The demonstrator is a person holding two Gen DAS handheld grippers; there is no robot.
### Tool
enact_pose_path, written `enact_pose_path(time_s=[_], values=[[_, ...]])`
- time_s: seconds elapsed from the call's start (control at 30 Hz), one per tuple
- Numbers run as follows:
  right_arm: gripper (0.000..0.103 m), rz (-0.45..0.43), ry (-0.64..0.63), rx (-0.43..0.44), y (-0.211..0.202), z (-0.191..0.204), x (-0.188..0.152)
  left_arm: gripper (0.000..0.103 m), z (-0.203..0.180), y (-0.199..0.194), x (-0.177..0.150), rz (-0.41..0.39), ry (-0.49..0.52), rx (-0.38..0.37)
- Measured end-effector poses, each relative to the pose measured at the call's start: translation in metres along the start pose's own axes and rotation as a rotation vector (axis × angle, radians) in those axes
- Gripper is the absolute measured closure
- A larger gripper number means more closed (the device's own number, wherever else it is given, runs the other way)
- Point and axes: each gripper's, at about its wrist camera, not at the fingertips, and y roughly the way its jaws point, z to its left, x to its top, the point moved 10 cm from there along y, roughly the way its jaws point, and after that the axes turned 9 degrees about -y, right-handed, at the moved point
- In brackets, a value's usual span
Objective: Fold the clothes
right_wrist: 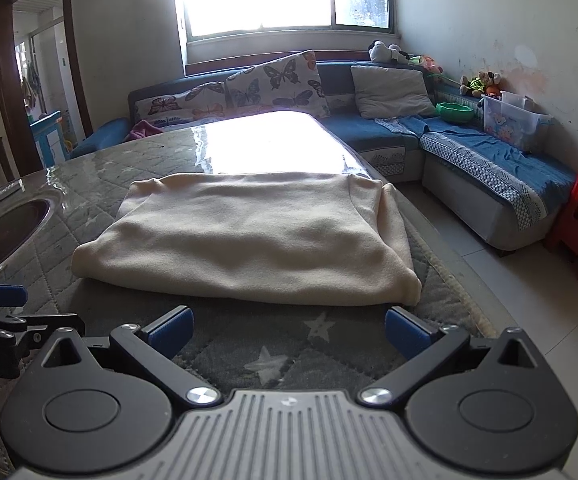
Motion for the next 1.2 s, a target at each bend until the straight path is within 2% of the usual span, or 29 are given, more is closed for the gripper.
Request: enact_pose_path(time_s=[1.2], values=[[0.000,-0.010,-0.005,0.007,-0.013,0.009,-0.004,0.000,-0.003,-0.012,-0.008,-0.003,0.008,0.006]])
